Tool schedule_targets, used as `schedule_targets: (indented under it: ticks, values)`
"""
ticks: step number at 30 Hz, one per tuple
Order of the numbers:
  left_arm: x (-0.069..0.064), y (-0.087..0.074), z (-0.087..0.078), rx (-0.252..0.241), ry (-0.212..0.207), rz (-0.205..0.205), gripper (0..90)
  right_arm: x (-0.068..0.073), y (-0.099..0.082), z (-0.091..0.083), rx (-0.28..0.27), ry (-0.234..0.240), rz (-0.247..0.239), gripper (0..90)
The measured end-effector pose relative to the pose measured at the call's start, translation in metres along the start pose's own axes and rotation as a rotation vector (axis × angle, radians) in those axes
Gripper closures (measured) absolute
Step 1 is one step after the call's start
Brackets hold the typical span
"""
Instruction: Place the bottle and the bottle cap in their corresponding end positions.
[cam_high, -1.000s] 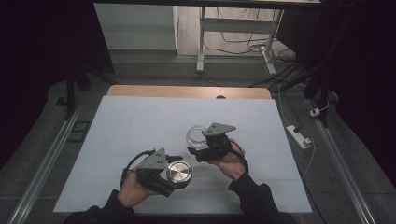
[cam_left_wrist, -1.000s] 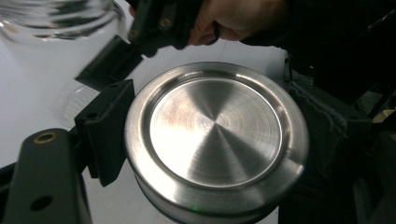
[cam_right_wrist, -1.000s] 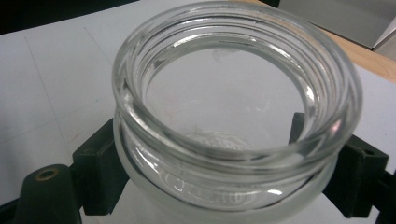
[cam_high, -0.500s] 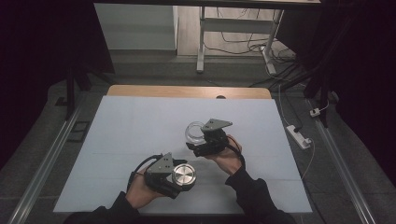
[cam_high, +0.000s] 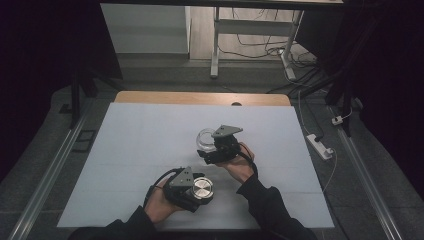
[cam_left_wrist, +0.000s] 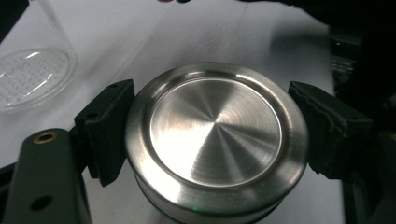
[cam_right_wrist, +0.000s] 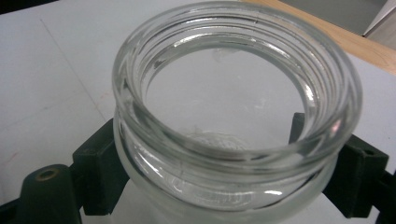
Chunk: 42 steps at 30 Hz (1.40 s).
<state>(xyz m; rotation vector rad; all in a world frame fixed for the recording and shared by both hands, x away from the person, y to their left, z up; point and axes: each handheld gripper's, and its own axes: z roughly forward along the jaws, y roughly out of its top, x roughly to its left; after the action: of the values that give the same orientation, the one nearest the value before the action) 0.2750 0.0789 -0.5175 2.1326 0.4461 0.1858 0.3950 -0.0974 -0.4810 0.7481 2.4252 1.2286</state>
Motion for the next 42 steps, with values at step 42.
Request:
schedule_targets:
  ticks: [42]
  values:
    - [0.022, -0.006, 0.035, 0.210, 0.063, -0.046, 19.5, -0.005, -0.011, 0.036, 0.037, -0.001, 0.011, 14.8]
